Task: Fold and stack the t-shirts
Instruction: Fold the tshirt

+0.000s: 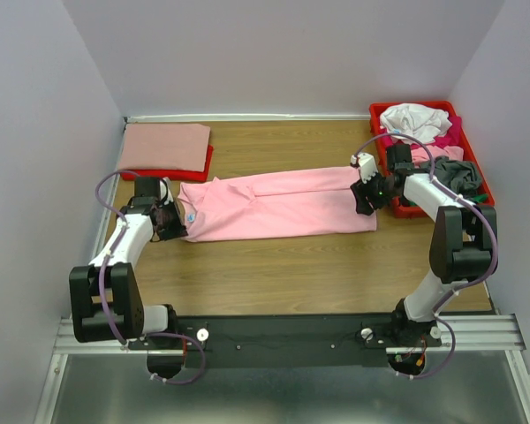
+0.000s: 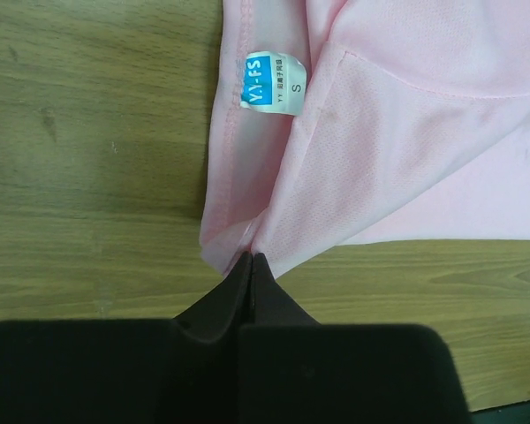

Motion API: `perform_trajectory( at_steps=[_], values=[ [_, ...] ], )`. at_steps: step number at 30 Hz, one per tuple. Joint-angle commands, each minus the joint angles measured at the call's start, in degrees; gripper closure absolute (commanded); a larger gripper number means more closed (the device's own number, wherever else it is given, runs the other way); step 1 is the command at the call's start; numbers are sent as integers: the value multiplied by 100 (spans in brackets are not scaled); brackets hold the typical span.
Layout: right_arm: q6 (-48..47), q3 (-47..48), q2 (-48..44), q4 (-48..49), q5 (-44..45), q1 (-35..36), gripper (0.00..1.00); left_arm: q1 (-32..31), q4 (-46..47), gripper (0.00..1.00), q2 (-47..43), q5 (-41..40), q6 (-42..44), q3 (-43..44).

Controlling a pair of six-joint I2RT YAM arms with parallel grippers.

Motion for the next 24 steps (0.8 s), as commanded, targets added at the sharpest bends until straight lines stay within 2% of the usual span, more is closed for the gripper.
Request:
perform_trajectory(
  at_steps=[1,24],
  values=[
    [46,-38,-86,43,-54,-20,36,32,-230,100,-347,-203,-44,163],
    [442,-468,-490,-309,306,-187,35,32,-19,100,-382,26,61,49]
  ],
)
